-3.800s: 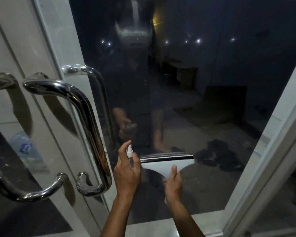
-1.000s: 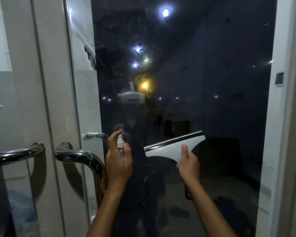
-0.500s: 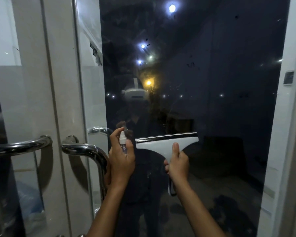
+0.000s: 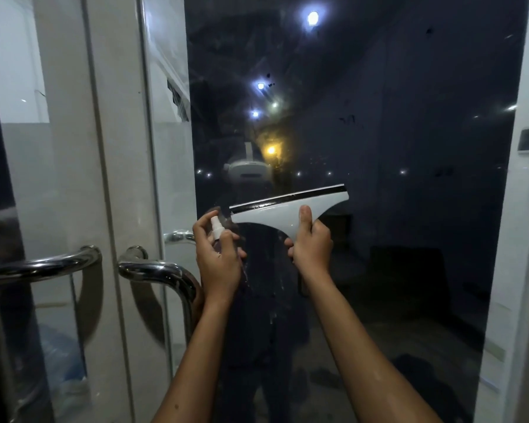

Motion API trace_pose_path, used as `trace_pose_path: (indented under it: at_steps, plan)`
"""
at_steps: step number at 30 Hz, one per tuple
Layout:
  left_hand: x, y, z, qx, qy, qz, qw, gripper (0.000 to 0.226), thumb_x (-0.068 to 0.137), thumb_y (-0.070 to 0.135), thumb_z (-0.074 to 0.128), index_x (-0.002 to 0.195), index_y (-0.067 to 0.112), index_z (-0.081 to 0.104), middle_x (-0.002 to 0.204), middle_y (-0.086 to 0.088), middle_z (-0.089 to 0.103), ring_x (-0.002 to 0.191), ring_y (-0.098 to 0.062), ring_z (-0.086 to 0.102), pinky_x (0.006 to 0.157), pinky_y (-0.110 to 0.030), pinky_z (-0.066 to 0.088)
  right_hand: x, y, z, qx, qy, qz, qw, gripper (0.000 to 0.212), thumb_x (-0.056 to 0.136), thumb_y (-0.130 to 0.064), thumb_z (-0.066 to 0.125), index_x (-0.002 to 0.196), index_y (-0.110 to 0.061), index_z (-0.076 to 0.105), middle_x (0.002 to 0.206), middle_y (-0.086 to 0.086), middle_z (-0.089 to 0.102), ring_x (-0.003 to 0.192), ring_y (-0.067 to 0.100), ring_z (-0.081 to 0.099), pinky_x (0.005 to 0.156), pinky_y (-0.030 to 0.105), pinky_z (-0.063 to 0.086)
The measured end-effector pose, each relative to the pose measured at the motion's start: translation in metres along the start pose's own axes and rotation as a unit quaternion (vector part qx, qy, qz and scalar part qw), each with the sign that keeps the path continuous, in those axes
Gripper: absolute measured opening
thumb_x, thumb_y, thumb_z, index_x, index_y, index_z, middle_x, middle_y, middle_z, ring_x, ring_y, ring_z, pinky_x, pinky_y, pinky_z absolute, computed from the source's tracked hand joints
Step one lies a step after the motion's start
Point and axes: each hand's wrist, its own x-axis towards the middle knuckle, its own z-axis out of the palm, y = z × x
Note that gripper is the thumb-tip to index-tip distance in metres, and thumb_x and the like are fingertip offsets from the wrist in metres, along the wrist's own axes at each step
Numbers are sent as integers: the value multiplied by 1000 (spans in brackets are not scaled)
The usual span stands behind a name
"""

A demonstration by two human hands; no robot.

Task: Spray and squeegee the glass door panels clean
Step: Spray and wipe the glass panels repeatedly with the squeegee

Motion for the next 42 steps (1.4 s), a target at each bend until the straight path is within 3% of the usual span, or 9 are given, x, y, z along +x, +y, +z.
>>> trace_pose_path:
  at_steps: [3,12,17,22,26,32,35,38,42]
  plan:
    - [-6,-5,-3,1,-1,-8,1000,32,101,4,48,129,21,49,92,-14,66,68,-21,63,56,-26,54,2,-5,7,7,-5,-15,1000,58,100,-56,42,90,-2,61,73,12,66,47,5,60,41,23,42]
    - [-14,-10,-10,27,7,5,1000,31,102,5,47,128,20,50,77,-1,63,57,-15,59,54,-28,54,-21,20,8,-8,-7,-9,1000,53,99,-53,45,85,-5,63,65,16,66,40,10,56,37,22,40]
    - [-18,-10,-10,43,-5,8,999,31,102,6,48,127,24,49,82,-10,63,54,-15,58,53,-24,51,-42,39,6,-11,18,9,1000,51,100,-50,48,78,-6,62,62,13,65,42,15,61,38,27,45]
    - [-18,-11,-11,38,-16,14,999,32,102,6,47,129,23,48,83,-9,62,59,-13,60,55,-25,54,-4,-22,14,-48,-10,-69,996,52,100,-49,49,73,-6,58,60,3,62,44,9,64,39,26,49]
    - [-16,-10,-10,33,-23,9,999,32,102,4,47,128,22,48,88,-15,63,61,-16,60,55,-23,53,-5,10,-8,-95,-13,-79,992,50,100,-50,48,81,-7,65,69,-3,67,54,-1,65,52,27,57]
    - [-10,-2,-5,70,-30,6,997,35,96,14,50,127,31,52,109,-3,71,82,-21,71,63,-39,59,-8,44,-46,-139,0,-79,987,50,100,-49,50,75,-8,63,61,-2,65,48,8,66,57,30,56]
    - [-11,3,-6,98,-32,4,995,34,91,26,50,123,37,53,109,-1,71,89,-18,72,76,-52,59,-11,37,-45,-133,3,-80,988,49,100,-47,50,71,-9,60,58,0,61,45,6,63,47,19,50]
    - [-15,-1,-11,115,-39,5,993,32,92,27,51,123,35,53,103,1,71,85,-18,72,77,-52,58,-13,39,-45,-118,-10,-67,991,51,100,-48,50,79,-3,63,67,8,64,57,15,66,43,10,44]
    - [-14,-4,-12,113,-45,3,993,34,92,26,50,124,37,51,104,1,71,80,-20,71,74,-53,58,-14,39,-45,-95,-19,-60,994,47,100,-48,51,83,-7,64,74,7,67,66,18,66,46,15,51]
